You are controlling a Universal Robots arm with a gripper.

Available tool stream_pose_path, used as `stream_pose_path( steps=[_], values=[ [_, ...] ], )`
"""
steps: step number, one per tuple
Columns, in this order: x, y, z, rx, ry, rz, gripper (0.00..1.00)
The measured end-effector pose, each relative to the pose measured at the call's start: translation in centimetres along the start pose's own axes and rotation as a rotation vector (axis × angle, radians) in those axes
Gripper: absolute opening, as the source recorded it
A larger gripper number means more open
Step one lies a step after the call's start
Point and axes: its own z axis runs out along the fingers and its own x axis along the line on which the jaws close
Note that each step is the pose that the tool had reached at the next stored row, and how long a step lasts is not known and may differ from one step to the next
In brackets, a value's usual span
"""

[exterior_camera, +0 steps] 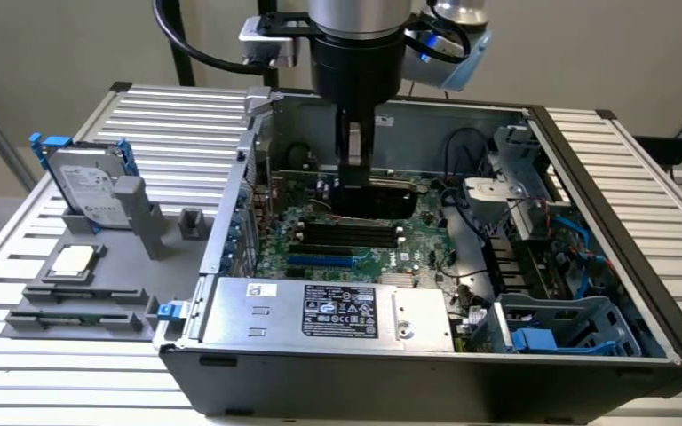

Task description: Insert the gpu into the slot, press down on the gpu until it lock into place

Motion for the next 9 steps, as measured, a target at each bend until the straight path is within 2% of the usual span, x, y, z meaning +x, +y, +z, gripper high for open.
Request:
stream_pose_path(
  steps=[9],
  values=[
    [0.04, 0.50, 1.11, -0.0009, -0.0011, -0.010, 0.26]
  ],
)
